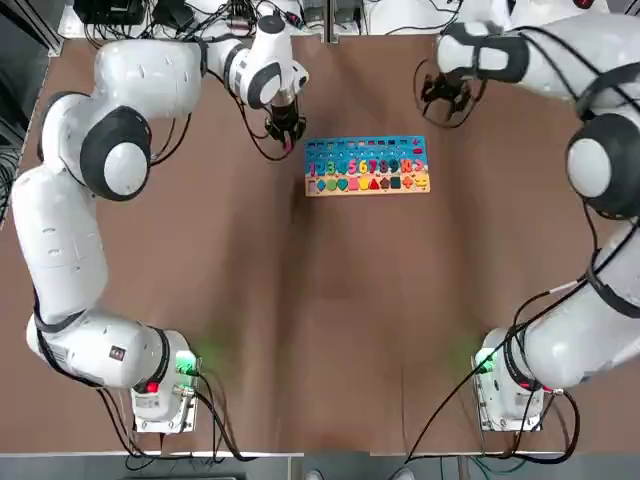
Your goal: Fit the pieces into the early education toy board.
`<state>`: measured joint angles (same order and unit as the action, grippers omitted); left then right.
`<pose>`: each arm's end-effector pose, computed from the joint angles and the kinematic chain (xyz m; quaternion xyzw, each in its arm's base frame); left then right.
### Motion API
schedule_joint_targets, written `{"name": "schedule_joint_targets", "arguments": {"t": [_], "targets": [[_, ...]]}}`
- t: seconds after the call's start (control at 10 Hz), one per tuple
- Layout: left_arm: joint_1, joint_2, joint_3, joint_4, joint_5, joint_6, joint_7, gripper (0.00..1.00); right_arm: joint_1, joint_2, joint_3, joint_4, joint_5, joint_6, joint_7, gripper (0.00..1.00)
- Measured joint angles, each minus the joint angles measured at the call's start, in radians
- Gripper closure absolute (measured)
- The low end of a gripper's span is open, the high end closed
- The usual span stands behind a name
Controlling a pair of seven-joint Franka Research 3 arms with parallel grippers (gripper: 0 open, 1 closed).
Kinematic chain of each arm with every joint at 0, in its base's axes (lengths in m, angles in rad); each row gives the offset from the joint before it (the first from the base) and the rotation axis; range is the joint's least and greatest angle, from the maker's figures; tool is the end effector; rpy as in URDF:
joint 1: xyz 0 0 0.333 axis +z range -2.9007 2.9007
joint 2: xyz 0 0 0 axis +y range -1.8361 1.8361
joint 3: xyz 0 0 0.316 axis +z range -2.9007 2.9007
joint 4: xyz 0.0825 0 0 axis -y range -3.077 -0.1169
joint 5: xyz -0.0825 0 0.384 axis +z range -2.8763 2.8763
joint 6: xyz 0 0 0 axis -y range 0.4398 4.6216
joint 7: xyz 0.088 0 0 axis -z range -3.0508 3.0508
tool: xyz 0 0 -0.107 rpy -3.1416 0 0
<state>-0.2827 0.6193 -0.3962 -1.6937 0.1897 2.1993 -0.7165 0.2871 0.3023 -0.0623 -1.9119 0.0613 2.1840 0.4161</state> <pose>0.5410 -0.3930 0.2535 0.9987 -0.0098 -0.0480 0.0110 0.5980 0.1409 0.3365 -0.9935 0.1121 0.0188 0.0101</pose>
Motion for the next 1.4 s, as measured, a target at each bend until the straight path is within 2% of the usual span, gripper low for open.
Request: {"name": "schedule_joint_targets", "arguments": {"t": [0.2, 0.3, 0.5, 0.8, 1.1, 1.4], "targets": [[-0.045, -0.003, -0.005, -0.005, 0.000, 0.000, -0.050, 0.74, -0.075, -0.114, 0.000, 0.003, -0.063, -0.082, -0.068, 0.08], [-0.073, -0.004, -0.006, -0.006, 0.000, 0.000, -0.077, 0.74, -0.123, -0.174, -0.001, 0.003, -0.065, -0.120, -0.128, 0.01], [-0.116, -0.004, -0.006, -0.011, 0.000, 0.000, -0.119, 0.74, -0.204, -0.273, 0.000, 0.003, -0.067, -0.195, -0.226, 0.01], [-0.131, -0.004, -0.005, -0.025, 0.000, 0.009, -0.128, 0.74, -0.297, -0.387, 0.000, 0.017, -0.068, -0.332, -0.364, 0.01], [-0.119, -0.012, -0.001, -0.101, 0.000, 0.115, -0.124, 0.74, -0.334, -0.462, 0.000, 0.051, -0.072, -0.486, -0.452, 0.01], [-0.103, -0.022, -0.001, -0.143, 0.000, 0.172, -0.102, 0.74, -0.351, -0.465, 0.004, 0.124, -0.073, -0.583, -0.470, 0.01]]}}
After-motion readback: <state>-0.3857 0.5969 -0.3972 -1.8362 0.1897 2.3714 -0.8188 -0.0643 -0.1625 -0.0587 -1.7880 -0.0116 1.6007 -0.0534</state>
